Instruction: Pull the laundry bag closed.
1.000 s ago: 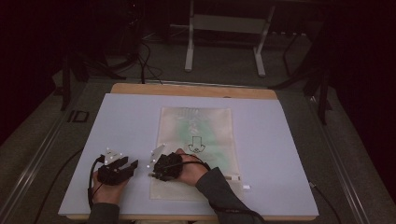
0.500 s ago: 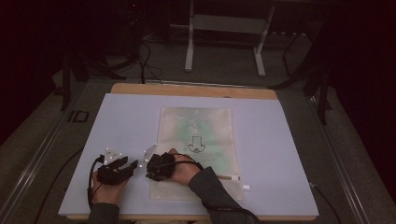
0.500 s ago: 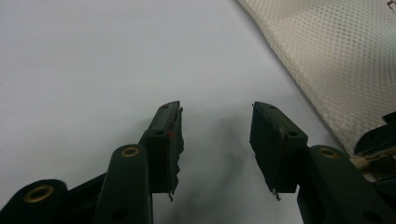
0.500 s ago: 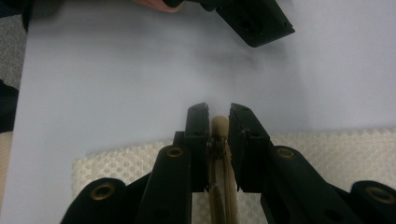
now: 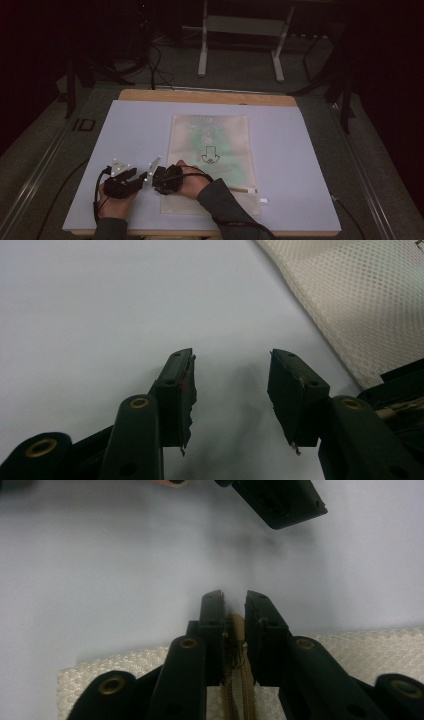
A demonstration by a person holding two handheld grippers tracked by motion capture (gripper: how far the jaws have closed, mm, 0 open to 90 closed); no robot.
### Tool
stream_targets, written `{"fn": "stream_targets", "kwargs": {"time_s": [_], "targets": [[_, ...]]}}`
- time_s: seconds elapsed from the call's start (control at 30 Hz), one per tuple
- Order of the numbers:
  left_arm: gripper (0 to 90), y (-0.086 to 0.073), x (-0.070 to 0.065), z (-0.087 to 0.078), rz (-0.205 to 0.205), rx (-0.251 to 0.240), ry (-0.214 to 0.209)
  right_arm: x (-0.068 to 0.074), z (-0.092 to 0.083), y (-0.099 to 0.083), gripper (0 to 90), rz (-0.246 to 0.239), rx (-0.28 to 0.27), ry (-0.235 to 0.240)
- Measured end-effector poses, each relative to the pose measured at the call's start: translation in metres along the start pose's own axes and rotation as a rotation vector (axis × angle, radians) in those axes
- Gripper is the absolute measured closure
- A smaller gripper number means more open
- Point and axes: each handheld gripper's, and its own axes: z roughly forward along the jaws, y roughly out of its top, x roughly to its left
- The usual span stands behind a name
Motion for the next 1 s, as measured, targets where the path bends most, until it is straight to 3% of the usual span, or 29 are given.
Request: {"fn": "stream_targets", "kwargs": {"time_s": [0.4, 0.8, 1.0], "targets": [[52.6, 0.000, 0.000, 0.000, -0.003, -0.001, 0.000, -0.001, -0.003, -0.002, 80.6, -0.005, -0.018, -0.004], [52.5, 0.000, 0.000, 0.000, 0.000, 0.002, 0.002, -0.005, -0.020, -0.009, 82.8, 0.006, -0.059, -0.008], [52.5, 0.000, 0.000, 0.000, 0.001, 0.002, 0.004, -0.006, -0.020, -0.009, 79.2, 0.016, -0.062, 0.008]]}}
